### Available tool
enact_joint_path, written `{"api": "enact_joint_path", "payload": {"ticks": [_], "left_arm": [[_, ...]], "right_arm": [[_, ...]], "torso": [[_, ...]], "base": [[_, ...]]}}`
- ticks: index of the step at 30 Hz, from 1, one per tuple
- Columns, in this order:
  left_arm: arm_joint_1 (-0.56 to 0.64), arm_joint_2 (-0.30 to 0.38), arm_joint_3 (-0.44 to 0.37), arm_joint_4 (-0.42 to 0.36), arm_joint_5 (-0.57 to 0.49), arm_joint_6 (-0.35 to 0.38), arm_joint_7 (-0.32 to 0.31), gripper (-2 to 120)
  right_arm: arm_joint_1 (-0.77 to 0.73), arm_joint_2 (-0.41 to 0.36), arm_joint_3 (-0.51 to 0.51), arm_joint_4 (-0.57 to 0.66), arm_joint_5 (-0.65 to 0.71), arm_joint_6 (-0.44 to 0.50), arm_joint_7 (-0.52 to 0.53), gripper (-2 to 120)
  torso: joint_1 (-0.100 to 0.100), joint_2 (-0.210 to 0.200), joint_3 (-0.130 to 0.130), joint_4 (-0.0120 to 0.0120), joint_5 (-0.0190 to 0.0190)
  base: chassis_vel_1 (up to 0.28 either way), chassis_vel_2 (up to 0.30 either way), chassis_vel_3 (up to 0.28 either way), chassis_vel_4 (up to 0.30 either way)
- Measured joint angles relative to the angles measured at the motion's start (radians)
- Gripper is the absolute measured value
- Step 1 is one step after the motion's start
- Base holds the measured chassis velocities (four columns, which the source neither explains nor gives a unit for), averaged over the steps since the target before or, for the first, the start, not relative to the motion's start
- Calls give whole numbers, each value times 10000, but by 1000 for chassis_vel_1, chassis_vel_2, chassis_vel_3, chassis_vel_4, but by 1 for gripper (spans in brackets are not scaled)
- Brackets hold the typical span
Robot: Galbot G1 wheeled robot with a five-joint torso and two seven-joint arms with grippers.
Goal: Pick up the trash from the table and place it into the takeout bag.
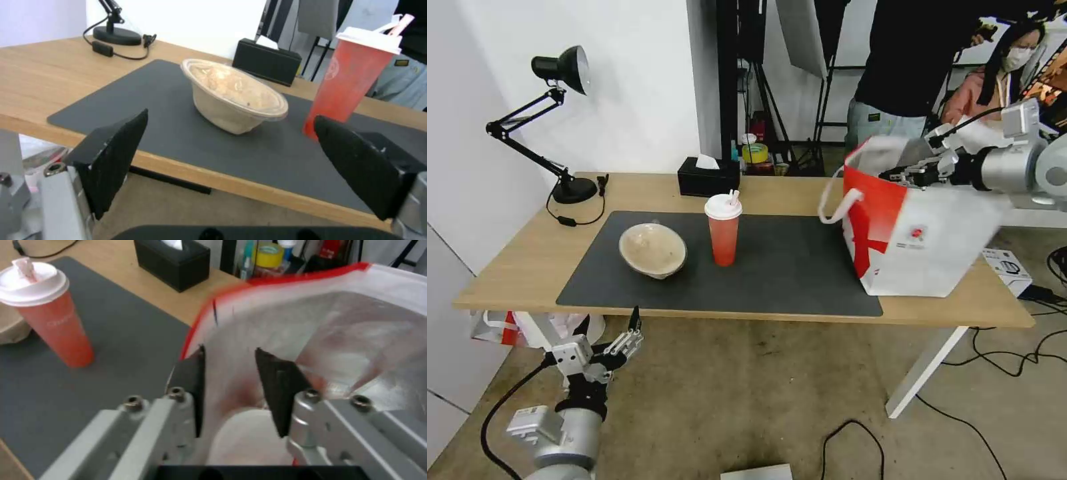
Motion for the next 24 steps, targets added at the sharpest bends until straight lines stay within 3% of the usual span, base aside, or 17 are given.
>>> {"api": "enact_joint_path", "payload": {"ticks": [16,24], "left_arm": [[-145,41,-82,99,-154,45,-28,100],[-183,55,-103,178,-203,49,-32,100]], "right_arm": [[635,499,-483,-348,-186,4,17,94],[1007,846,-222,-313,-186,15,104,100]], "torso": [[0,0,0,-1,0],[0,0,0,0,-1]], "base": [[0,0,0,0],[0,0,0,0]]}}
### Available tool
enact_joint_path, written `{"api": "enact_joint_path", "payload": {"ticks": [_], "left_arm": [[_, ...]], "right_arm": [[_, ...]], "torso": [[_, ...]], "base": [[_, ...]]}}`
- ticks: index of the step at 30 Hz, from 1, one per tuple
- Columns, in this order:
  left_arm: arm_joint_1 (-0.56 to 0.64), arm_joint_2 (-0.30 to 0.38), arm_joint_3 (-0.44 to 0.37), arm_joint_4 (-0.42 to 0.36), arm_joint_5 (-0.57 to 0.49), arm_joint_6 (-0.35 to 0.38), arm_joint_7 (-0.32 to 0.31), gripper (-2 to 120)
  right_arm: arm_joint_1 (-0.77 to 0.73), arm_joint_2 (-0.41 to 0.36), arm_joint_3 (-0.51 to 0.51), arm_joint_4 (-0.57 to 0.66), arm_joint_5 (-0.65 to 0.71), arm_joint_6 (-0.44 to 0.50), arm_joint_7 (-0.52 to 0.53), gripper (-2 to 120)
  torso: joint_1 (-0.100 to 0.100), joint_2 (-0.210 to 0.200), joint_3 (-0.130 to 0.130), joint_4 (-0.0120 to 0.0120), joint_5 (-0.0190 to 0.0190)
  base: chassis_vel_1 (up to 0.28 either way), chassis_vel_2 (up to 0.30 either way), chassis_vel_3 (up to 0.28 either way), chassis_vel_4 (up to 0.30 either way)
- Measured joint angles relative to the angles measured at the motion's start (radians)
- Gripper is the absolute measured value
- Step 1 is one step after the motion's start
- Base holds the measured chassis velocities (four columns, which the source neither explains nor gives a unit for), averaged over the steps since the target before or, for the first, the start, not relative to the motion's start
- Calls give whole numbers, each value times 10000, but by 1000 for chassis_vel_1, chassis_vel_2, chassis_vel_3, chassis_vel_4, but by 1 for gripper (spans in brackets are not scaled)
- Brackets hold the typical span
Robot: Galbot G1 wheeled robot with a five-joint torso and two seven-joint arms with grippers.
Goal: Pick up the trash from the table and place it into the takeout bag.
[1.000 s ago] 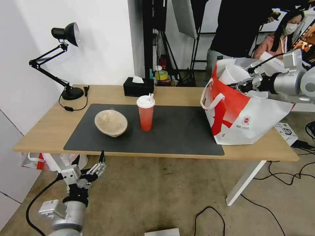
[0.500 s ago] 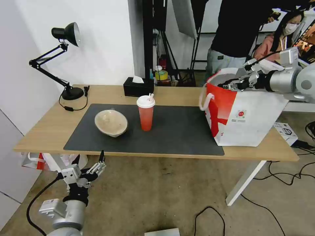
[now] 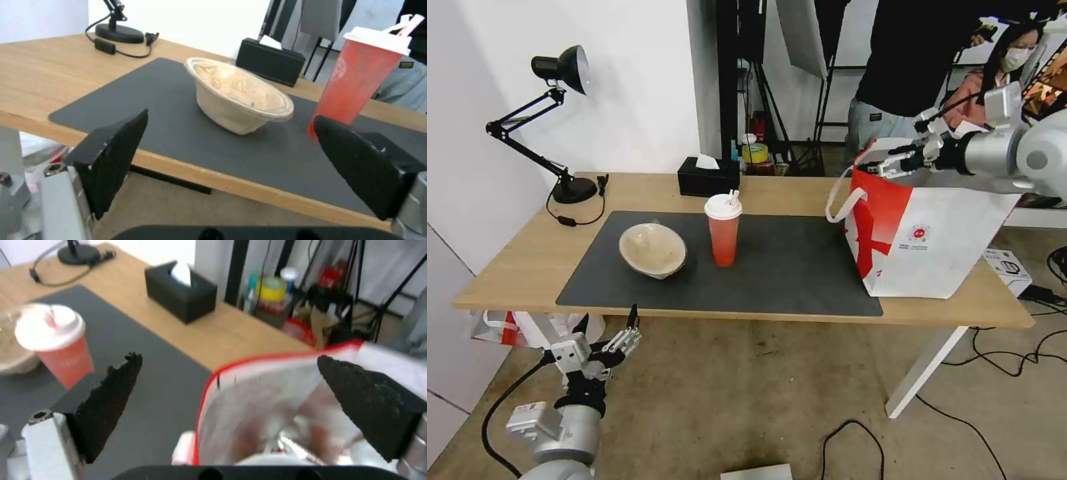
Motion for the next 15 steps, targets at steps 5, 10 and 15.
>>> {"api": "enact_joint_path", "payload": {"ticks": [5,10,15], "left_arm": [[-12,33,-23,1,-27,3,-3,100],[10,44,-25,-27,-32,5,-7,100],[44,66,-62,-83,-37,5,-10,100]], "right_arm": [[342,27,-23,51,-132,4,91,100],[472,-28,110,125,-195,6,124,100],[398,-118,506,342,-2,12,174,100]], "torso": [[0,0,0,0,0],[0,-1,0,0,1],[0,0,0,-1,0]], "base": [[0,0,0,0],[0,0,0,0],[0,0,0,0]]}}
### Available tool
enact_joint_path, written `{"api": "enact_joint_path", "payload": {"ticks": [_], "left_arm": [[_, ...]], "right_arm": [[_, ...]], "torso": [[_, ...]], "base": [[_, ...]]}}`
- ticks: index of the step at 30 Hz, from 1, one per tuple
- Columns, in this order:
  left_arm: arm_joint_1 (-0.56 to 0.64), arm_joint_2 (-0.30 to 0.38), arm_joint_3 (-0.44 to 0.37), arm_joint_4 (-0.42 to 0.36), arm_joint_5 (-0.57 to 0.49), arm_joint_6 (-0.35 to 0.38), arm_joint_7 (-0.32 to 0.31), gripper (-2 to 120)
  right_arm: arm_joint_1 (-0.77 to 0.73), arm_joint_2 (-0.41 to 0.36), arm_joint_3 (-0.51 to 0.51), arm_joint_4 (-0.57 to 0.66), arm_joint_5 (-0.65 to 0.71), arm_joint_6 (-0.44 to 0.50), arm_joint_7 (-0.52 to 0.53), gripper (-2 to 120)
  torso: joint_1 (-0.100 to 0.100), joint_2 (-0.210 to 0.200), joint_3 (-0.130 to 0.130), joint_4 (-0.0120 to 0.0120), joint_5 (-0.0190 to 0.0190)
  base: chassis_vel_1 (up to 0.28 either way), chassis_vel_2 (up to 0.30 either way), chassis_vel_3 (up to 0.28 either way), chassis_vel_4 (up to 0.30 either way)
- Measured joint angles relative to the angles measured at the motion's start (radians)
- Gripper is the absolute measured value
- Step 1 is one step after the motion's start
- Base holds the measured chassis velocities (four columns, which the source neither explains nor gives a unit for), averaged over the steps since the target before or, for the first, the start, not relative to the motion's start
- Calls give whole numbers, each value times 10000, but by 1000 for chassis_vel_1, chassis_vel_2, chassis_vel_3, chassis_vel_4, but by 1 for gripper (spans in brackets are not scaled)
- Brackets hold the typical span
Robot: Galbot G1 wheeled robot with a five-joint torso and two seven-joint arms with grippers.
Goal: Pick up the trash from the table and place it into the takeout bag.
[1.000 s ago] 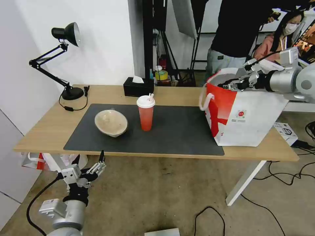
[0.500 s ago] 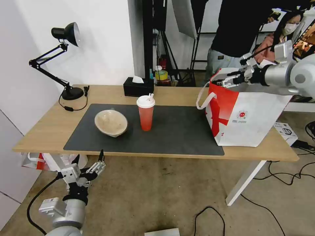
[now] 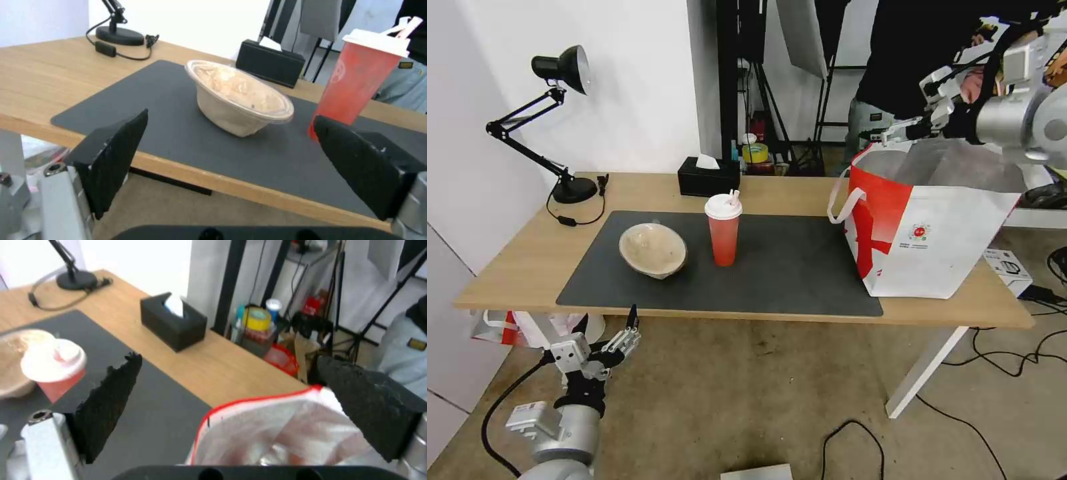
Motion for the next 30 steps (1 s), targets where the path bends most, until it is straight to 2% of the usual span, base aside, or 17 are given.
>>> {"api": "enact_joint_path", "payload": {"ticks": [2,4,5,8,9,11,13,14,17,19,21,22,25,26,30], "left_arm": [[19,-1,-21,-34,0,-10,-4,100],[26,-50,-22,-75,0,-60,-3,100],[26,-50,-22,-75,0,-60,-3,100],[21,-93,-53,-88,-1,-91,-6,100],[21,-93,-53,-88,-1,-91,-6,100],[14,-104,-70,-87,-1,-105,-7,100],[1,-144,-76,-77,0,-152,-14,100],[1,-144,-76,-77,0,-152,-14,100],[-2,-192,-79,-59,3,-214,-31,100],[9,-200,-82,-64,5,-221,-29,100],[24,-225,-102,-72,7,-244,-31,100],[24,-225,-102,-72,7,-244,-31,100],[27,-291,-107,-73,8,-260,-37,100],[27,-291,-107,-73,8,-260,-37,100],[29,-336,-90,-76,11,-273,-38,100]], "right_arm": [[-410,2,673,337,367,111,331,100],[-1279,6,1558,986,1107,1004,1188,100],[-1279,6,1558,986,1107,1004,1188,100],[-2910,-128,2527,2545,1843,3251,2698,100],[-2910,-128,2527,2545,1843,3251,2698,100],[-3907,66,2938,3523,1663,4441,3867,100],[-4892,464,3162,4364,871,5417,5129,100],[-4892,464,3162,4364,871,5417,5129,100],[-6767,1027,3443,5616,-517,6617,6349,100],[-7338,1165,3554,5911,-951,6885,6523,100],[-8936,1488,3748,6468,-2464,7777,6806,100],[-8936,1488,3748,6468,-2464,7777,6806,100],[-11039,1960,3941,6660,-4587,8872,7175,100],[-11039,1960,3941,6660,-4587,8872,7175,100],[-12771,2570,4011,6467,-6579,9847,7765,100]], "torso": [[0,0,0,1,-1],[1,0,0,3,-2],[1,0,0,3,-2],[0,1,-1,-2,0],[0,1,-1,-2,0],[-1,1,-1,-3,0],[0,1,0,4,-2],[0,1,0,4,-2],[1,0,0,3,1],[0,0,-1,2,-1],[-1,1,-1,1,-1],[-1,1,-1,1,-1],[-1,0,-1,-1,1],[-1,0,-1,-1,1],[-1,0,-1,1,-1]], "base": [[0,0,0,0],[0,0,0,0],[0,0,0,0],[0,0,0,0],[0,0,0,0],[0,0,0,0],[0,0,0,0],[0,0,0,0],[0,0,0,0],[0,0,0,0],[0,0,0,0],[0,0,0,0],[0,0,0,0],[0,0,0,0],[0,0,0,0]]}}
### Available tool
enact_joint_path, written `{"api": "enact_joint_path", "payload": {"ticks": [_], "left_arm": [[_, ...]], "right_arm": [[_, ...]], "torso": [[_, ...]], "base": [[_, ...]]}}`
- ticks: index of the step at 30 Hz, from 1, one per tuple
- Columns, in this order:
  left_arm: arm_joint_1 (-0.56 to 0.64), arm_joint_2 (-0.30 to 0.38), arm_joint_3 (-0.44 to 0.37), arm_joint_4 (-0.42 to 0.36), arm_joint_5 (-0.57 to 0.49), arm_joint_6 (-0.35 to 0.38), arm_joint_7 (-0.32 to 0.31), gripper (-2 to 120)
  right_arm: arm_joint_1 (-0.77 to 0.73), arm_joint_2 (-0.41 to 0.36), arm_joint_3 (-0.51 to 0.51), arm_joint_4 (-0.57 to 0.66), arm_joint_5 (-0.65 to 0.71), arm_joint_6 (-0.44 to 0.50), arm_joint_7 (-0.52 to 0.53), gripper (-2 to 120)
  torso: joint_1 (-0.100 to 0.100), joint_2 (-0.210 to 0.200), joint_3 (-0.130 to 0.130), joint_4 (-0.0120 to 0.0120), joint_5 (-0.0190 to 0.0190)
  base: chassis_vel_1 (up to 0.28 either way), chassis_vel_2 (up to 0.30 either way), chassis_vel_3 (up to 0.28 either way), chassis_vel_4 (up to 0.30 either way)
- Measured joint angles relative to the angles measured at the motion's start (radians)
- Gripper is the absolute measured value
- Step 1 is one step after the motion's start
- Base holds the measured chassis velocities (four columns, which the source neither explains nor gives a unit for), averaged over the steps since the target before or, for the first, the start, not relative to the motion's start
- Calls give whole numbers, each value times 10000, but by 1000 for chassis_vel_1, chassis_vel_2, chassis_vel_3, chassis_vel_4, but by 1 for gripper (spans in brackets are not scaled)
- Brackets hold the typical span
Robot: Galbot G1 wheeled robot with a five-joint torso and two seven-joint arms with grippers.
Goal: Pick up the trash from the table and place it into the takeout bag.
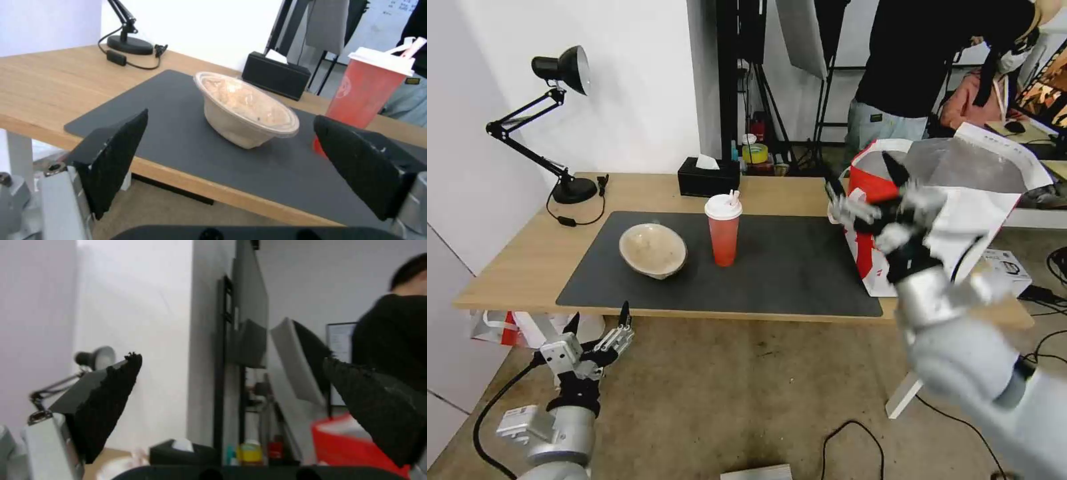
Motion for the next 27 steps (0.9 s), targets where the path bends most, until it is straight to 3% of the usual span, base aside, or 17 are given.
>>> {"api": "enact_joint_path", "payload": {"ticks": [5,14,20,27], "left_arm": [[-28,10,-23,17,-34,-6,-13,100],[-102,54,-18,119,-114,-4,-22,100],[-129,146,-61,126,-193,145,-30,100],[-90,123,-24,226,-79,387,-61,100]], "right_arm": [[-1203,728,30,-335,-1957,927,662,100],[-2909,2156,-24,-942,-4192,1810,1218,100],[-3615,2756,-388,-1481,-5297,1957,1793,100],[-3910,2857,-585,-1668,-5410,1914,2258,100]], "torso": [[0,1,0,2,0],[0,0,0,-1,1],[-1,0,0,-1,1],[0,-1,0,0,1]], "base": [[0,0,0,0],[0,0,0,0],[0,0,0,0],[0,0,0,0]]}}
